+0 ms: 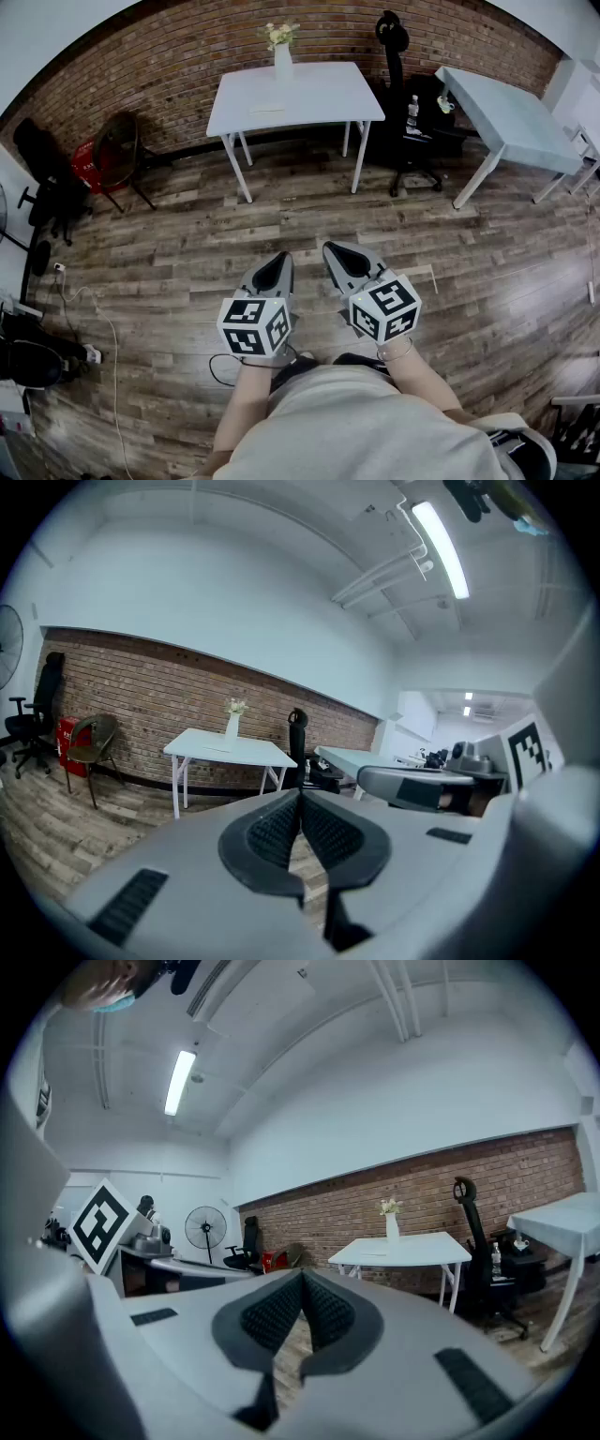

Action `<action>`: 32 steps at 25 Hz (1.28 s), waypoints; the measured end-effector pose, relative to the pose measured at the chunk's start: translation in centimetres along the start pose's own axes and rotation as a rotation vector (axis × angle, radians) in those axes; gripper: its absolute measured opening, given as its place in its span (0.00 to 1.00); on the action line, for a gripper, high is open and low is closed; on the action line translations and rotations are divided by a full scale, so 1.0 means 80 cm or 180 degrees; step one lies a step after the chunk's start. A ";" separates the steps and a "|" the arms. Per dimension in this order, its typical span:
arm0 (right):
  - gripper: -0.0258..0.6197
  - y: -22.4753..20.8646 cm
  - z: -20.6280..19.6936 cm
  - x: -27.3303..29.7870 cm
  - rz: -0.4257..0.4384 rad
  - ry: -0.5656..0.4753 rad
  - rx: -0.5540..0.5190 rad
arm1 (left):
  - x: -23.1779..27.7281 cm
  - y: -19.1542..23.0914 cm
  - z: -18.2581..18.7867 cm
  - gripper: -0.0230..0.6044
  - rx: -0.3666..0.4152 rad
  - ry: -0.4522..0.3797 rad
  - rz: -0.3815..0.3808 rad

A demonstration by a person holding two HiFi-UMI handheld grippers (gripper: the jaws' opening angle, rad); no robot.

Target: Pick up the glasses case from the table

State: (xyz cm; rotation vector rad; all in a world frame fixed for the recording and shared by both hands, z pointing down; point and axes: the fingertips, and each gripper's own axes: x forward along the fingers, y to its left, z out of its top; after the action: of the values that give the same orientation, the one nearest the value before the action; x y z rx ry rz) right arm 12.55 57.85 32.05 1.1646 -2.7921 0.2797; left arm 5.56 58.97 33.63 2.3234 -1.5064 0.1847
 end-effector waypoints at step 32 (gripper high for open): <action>0.04 -0.020 -0.030 0.146 0.0197 0.0150 0.0258 | 0.078 0.109 0.014 0.05 -0.0234 -0.0076 -0.0388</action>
State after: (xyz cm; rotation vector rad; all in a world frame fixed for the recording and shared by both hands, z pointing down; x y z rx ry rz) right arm 5.56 49.17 36.50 1.0740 -2.8033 0.4237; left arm 0.24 50.05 36.46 2.3572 -1.3540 0.0689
